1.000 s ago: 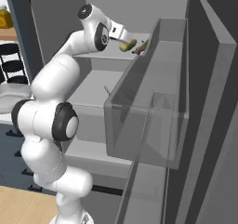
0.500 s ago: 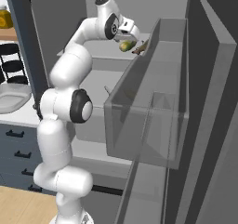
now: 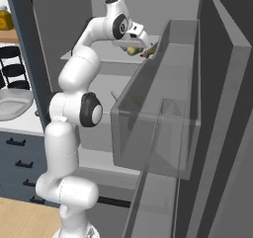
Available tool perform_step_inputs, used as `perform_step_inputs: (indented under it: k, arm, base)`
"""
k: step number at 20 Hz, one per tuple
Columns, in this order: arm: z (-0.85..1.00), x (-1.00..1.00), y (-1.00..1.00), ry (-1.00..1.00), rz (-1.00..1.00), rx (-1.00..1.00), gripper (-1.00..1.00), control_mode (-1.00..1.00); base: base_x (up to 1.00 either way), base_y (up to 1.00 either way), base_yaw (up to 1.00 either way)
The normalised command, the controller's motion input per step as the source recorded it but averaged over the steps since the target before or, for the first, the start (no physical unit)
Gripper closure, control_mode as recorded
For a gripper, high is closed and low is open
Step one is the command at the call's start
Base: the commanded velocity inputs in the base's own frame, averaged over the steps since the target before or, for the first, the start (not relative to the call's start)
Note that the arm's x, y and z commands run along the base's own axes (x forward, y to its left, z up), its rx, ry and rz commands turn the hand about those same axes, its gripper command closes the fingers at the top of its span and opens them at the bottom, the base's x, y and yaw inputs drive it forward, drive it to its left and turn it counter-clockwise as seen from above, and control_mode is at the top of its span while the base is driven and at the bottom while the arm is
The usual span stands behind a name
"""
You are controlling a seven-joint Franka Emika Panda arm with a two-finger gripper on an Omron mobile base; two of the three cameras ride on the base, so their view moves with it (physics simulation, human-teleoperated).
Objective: Place one cucumber and one fish in each tupperware on the nearby counter, to pack two identical lunches.
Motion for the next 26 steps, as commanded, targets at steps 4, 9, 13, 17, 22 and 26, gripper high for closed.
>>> perform_step_inputs:
  k: [4,9,13,17,22,26]
  arm:
    - [-0.34,0.00,0.00,0.00,0.00,0.03,-1.00,-1.00]
    - [-0.33,0.00,0.04,-0.03,0.00,0.01,1.00,-1.00]
    - [-0.30,0.00,0.15,-0.21,0.00,0.00,1.00,-1.00]
    - [-0.24,0.07,0.20,-0.42,0.00,0.00,1.00,-1.00]
    - [-0.32,0.00,0.27,-0.61,0.02,-0.07,1.00,-1.00]
    - [0.00,-0.25,0.18,-0.28,0.02,-0.11,1.00,-1.00]
  base:
    - [0.00,0.00,0.00]
    - [0.00,0.00,0.00]
    - [0.00,0.00,0.00]
    - [0.00,0.00,0.00]
    - [0.00,0.00,0.00]
    - [0.00,0.00,0.00]
